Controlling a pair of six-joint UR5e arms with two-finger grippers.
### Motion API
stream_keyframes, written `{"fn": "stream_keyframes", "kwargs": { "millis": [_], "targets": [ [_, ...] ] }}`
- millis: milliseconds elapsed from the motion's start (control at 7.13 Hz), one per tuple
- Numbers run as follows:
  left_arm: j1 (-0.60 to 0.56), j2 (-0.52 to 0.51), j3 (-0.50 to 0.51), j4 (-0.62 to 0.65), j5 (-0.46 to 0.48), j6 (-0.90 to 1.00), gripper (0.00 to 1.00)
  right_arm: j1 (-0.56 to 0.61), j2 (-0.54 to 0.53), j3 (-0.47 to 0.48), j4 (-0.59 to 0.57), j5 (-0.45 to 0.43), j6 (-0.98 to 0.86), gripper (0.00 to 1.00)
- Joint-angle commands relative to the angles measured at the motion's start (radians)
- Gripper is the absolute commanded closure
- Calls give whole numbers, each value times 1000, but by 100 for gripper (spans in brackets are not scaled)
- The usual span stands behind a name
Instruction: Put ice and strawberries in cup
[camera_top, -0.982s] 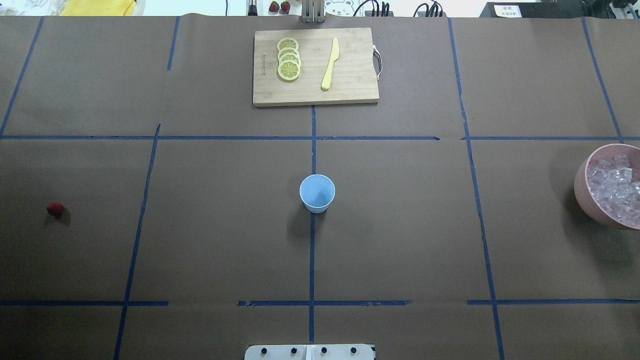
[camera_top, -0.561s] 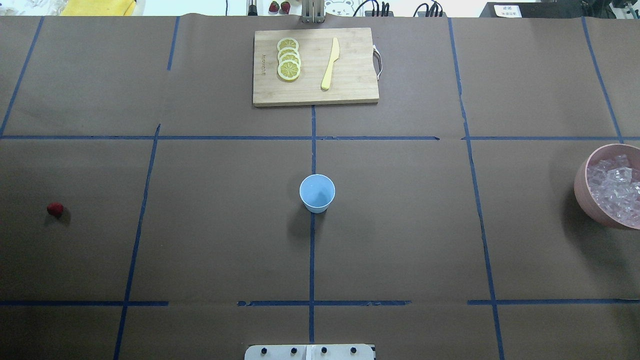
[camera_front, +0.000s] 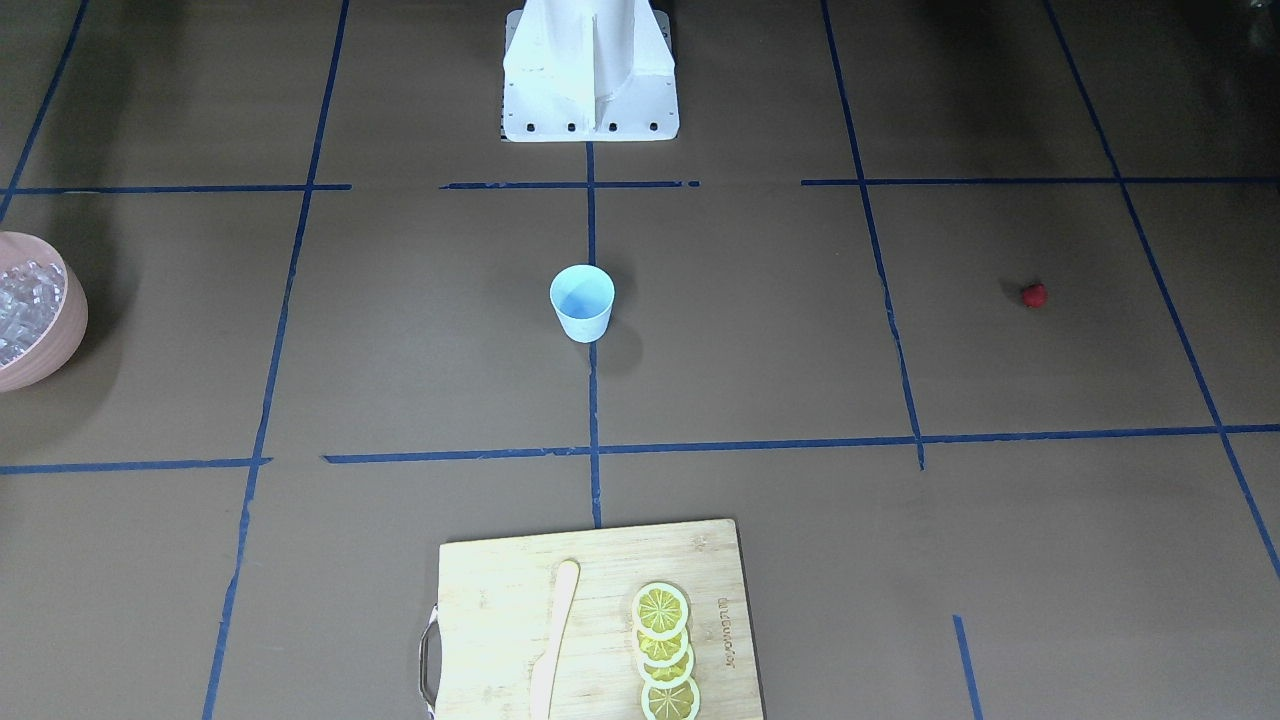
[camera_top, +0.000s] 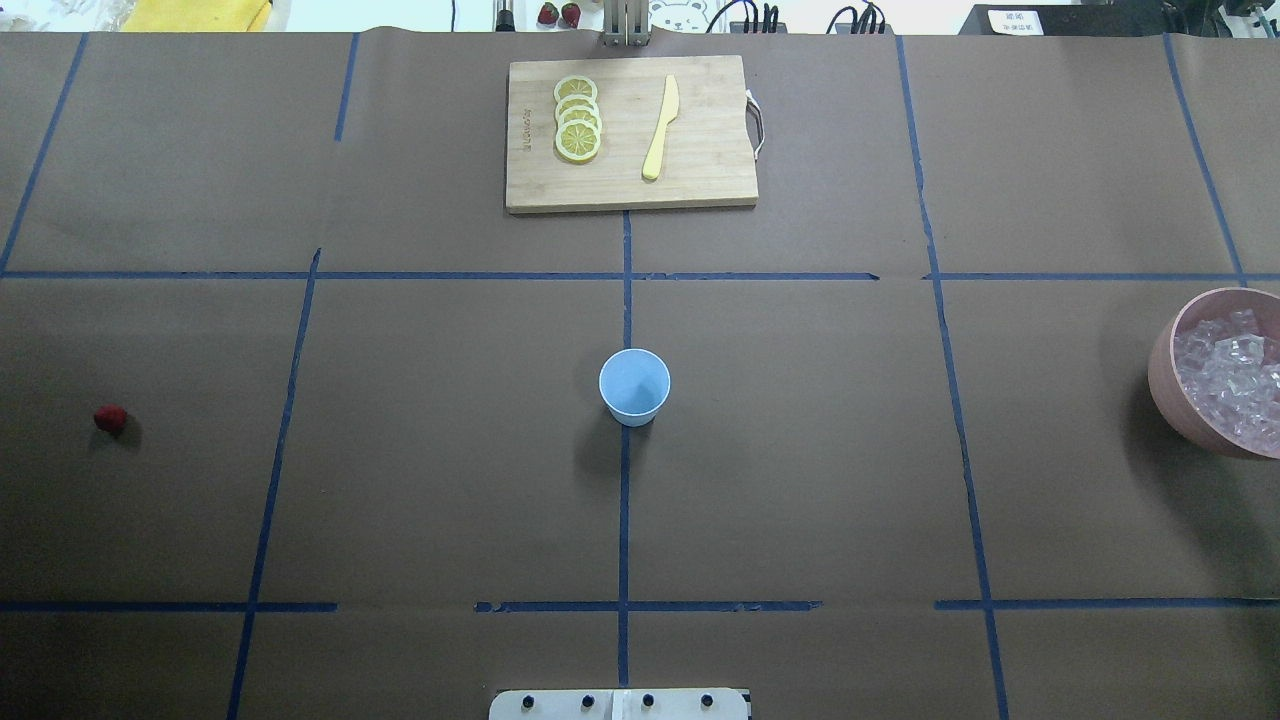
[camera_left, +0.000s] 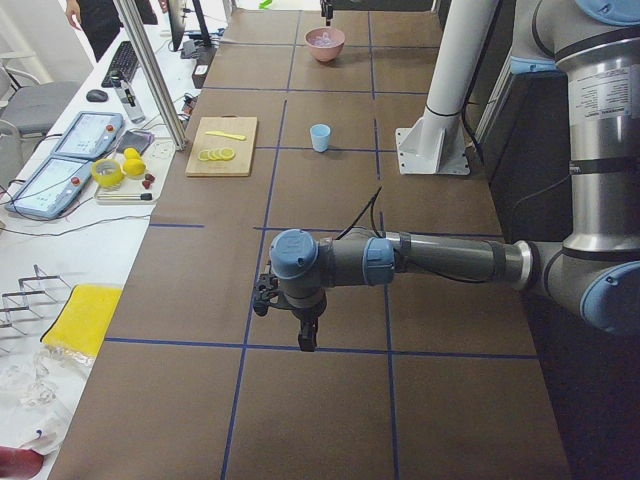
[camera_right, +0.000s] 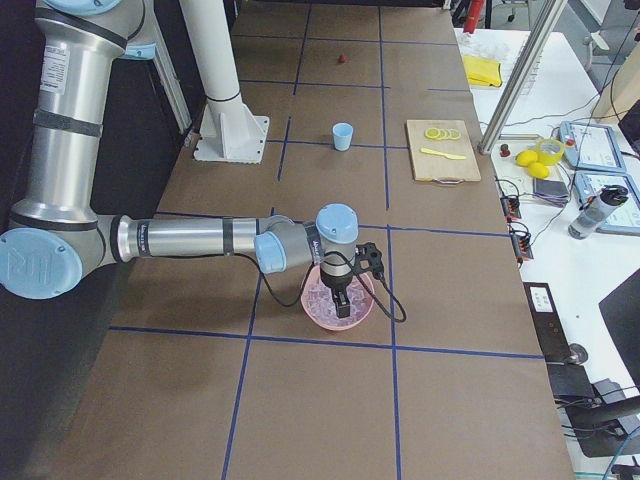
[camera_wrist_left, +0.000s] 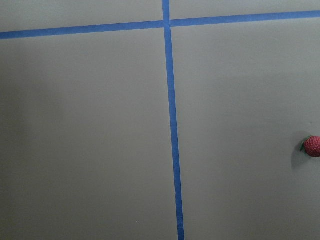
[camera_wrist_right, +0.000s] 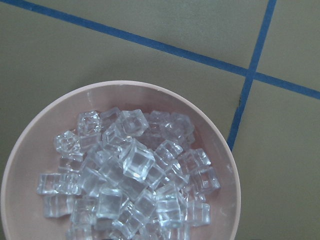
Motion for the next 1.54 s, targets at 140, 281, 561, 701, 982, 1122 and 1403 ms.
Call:
{"fn": "stream_keyframes", "kwargs": {
  "millis": [140,281,561,701,982,1122,1403],
  "targets": [
    [0,0,-6,0,0,-1,0,-41,14,-29,16,-2,32,20],
    [0,0,-6,0,0,-1,0,-42,12,-39,16,-2,31,22],
    [0,0,-6,0,0,-1,0,-62,14,-58,17,-7,26,22],
    [0,-1,-6,2,0,-1,0,-78,14,-64,19,-8,26,22],
    [0,0,-6,0,0,0,0,-82,15,-75,19,-10,26,23],
    [0,0,-6,0,0,0,0,-84,19,-79,20,-10,26,24],
    [0,0,-6,0,-2,0,0,-87,35,-98,19,-12,26,28]
  ]
}}
